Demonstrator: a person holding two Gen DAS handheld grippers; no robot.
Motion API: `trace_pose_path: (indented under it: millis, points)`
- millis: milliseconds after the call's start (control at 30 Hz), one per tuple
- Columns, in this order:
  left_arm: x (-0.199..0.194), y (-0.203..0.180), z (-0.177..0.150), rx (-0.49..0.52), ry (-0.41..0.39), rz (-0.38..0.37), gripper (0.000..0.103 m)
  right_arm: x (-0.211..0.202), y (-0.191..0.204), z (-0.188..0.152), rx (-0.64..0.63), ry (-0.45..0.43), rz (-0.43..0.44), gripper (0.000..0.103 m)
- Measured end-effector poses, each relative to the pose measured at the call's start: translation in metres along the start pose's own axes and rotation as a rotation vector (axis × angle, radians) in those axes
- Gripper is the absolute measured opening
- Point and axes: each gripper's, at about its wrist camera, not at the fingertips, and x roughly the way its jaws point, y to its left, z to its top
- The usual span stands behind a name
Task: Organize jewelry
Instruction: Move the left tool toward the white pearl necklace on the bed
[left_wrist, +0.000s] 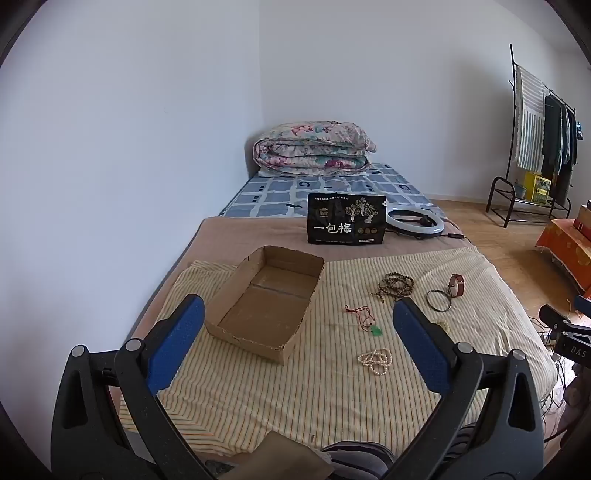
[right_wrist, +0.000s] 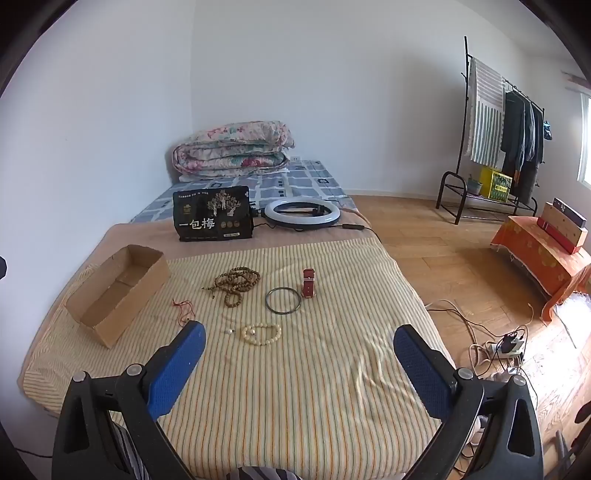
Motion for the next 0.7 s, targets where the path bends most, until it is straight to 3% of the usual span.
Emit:
trace_pose_path:
  millis: [700]
  points:
    - [0.0003,-0.0043,-0.0067,0.003,0.003,0.0,0.103,0.0058,0.001,-0.0039,-0.001,0.014,-0.002,0.103]
